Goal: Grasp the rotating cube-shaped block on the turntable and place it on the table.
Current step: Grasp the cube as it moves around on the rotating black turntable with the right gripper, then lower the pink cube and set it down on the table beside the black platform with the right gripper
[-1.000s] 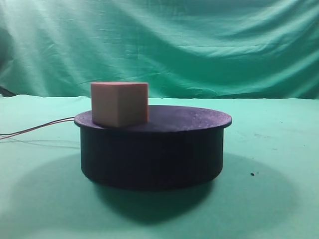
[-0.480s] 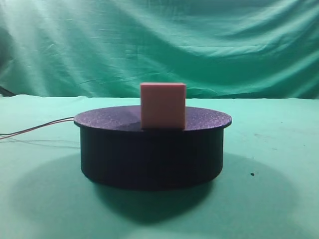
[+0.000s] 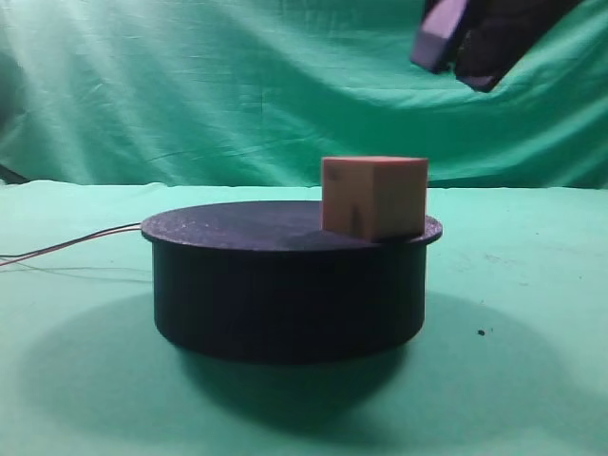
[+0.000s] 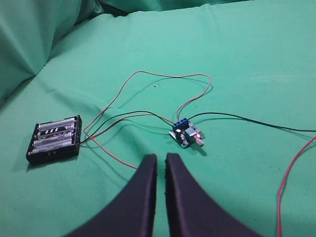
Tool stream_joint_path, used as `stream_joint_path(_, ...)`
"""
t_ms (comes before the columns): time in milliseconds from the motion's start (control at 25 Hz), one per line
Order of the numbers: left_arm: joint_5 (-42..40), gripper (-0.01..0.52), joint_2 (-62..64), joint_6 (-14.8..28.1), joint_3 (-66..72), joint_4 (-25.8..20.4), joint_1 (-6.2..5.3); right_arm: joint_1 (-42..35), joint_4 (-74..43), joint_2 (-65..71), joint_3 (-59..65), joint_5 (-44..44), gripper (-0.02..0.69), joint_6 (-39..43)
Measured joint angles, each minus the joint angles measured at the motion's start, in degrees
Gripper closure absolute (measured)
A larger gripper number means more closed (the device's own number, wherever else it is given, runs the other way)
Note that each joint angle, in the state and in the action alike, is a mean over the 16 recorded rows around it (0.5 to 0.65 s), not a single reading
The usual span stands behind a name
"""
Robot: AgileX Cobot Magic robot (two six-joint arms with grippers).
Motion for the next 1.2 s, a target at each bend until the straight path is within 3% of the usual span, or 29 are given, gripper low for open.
stream_joint_path(160,0.0,0.514,0.0,0.0,0.0,0.0,0.0,0.0,-0.94,4.18,-2.4,0.71,0.09,0.04)
stream_joint_path(760,0.0,0.514,0.0,0.0,0.0,0.0,0.0,-3.75,-8.29,7.4,-11.02,7.63,0.415,2.24)
stream_joint_path(1200,0.0,0.514,0.0,0.0,0.0,0.0,0.0,-8.99,-11.8,3.39,1.44,1.66,0.417,3.06)
